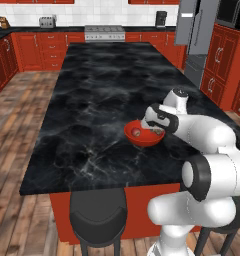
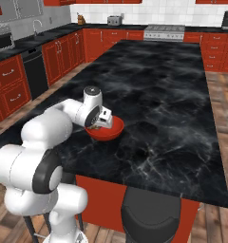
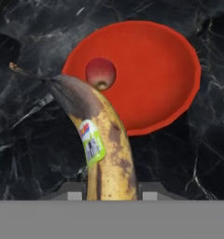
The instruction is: Retrieve the apple and banana from the fridge and place them into the bowl on the dining table.
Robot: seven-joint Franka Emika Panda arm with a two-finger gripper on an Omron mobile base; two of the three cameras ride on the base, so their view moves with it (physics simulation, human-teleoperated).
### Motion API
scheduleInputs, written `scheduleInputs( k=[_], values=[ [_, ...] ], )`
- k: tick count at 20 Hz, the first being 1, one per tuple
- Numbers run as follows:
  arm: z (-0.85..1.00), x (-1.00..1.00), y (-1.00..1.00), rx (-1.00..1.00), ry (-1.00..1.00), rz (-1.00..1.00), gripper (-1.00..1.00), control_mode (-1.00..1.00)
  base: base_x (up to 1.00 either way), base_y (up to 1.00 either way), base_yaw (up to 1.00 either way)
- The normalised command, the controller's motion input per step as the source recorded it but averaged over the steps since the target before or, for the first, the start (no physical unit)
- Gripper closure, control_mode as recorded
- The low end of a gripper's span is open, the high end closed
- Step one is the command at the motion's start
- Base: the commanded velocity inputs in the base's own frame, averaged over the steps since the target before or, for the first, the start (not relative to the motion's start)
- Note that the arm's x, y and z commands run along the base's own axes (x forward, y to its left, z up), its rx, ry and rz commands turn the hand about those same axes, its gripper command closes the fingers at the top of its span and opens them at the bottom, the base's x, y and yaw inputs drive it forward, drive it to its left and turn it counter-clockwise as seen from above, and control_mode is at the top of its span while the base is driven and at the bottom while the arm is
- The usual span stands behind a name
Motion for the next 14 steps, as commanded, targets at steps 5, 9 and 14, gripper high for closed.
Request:
scheduleInputs(
  k=[5,9,14],
  values=[
    [-0.28,0.47,0.00,0.00,0.00,0.00,1.00,-1.00,0.00,0.00,0.00],
    [-0.25,0.42,0.00,0.00,0.00,0.00,1.00,-1.00,0.00,0.00,0.00],
    [-0.26,0.37,-0.01,0.00,0.00,0.00,1.00,-1.00,0.00,0.00,0.00]
  ],
)
